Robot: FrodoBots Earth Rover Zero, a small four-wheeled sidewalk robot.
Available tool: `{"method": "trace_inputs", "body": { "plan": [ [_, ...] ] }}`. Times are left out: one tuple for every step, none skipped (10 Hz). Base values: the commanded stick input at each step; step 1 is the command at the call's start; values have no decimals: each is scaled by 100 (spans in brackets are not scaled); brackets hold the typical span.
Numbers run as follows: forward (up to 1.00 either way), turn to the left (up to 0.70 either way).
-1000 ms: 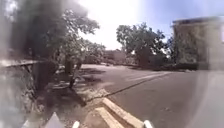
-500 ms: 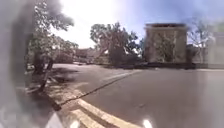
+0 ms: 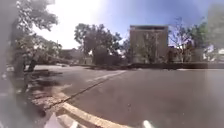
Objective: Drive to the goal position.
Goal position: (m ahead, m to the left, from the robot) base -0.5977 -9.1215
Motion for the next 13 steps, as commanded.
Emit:
{"method": "trace_inputs", "body": {
  "plan": [
    [0,-85],
    [0,-85],
    [0,-85],
    [0,-85],
    [0,-85],
    [0,-85],
    [0,-85],
    [0,-85],
    [0,-85],
    [0,-85],
    [0,-85],
    [0,-85],
    [0,-85]
  ]
}}
